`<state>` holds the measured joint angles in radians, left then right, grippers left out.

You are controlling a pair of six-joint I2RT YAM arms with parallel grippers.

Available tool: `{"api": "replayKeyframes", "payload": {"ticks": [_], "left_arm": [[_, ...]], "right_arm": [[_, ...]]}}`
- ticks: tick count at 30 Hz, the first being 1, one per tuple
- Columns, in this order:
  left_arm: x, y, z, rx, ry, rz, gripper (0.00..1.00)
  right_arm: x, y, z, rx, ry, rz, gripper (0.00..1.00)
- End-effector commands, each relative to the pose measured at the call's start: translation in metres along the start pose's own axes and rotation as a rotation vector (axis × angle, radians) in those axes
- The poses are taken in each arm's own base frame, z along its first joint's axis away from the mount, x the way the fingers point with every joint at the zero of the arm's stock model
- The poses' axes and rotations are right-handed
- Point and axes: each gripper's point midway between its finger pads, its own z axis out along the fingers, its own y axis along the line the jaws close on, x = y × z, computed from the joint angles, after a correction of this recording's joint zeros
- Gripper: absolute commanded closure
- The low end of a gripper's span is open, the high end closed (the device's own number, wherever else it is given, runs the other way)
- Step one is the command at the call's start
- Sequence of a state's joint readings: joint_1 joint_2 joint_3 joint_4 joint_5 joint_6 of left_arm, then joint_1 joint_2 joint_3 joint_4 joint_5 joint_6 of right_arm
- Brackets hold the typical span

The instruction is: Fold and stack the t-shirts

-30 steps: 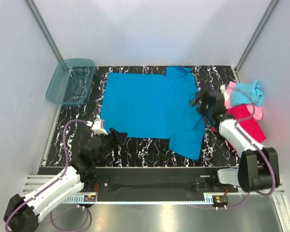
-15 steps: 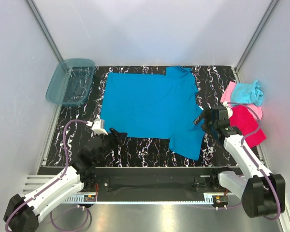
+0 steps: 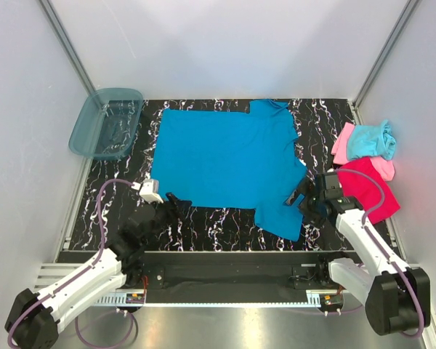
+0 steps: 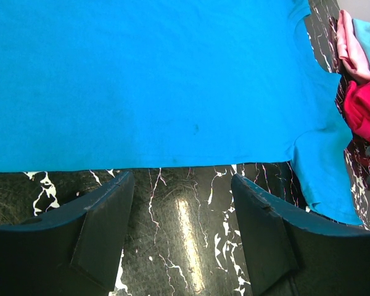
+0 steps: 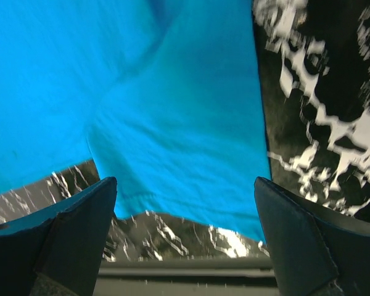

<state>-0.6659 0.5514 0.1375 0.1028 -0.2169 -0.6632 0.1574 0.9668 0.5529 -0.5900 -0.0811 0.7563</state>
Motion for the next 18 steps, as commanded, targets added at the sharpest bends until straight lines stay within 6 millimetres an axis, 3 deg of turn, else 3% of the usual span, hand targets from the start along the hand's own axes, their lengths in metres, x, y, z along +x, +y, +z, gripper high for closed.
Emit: {"api": "replayKeyframes", "payload": {"ticks": [1, 8, 10, 14, 18], "left_arm": [[-0.016, -0.011, 0.000, 0.033, -0.056, -0.014, 0.31], [-0.020, -0.012, -0.003, 0.035, -0.071, -0.015, 0.30], [-0.021, -0.012, -0.004, 0.040, -0.075, -0.015, 0.30], [-0.020, -0.012, -0.004, 0.040, -0.071, -0.014, 0.30], [-0.020, -0.013, -0.003, 0.046, -0.068, -0.014, 0.30]], "right_arm": [[0.024, 0.003, -0.008, 0.009, 0.106, 0.015, 0.00], [0.039, -0.014, -0.006, 0.107, 0.181, 0.023, 0.00], [0.029, -0.023, 0.000, 0.169, 0.136, 0.021, 0.00], [0.017, -0.019, 0.006, 0.179, 0.091, 0.030, 0.00], [0.024, -0.024, 0.018, 0.206, 0.142, 0.025, 0.00]]}}
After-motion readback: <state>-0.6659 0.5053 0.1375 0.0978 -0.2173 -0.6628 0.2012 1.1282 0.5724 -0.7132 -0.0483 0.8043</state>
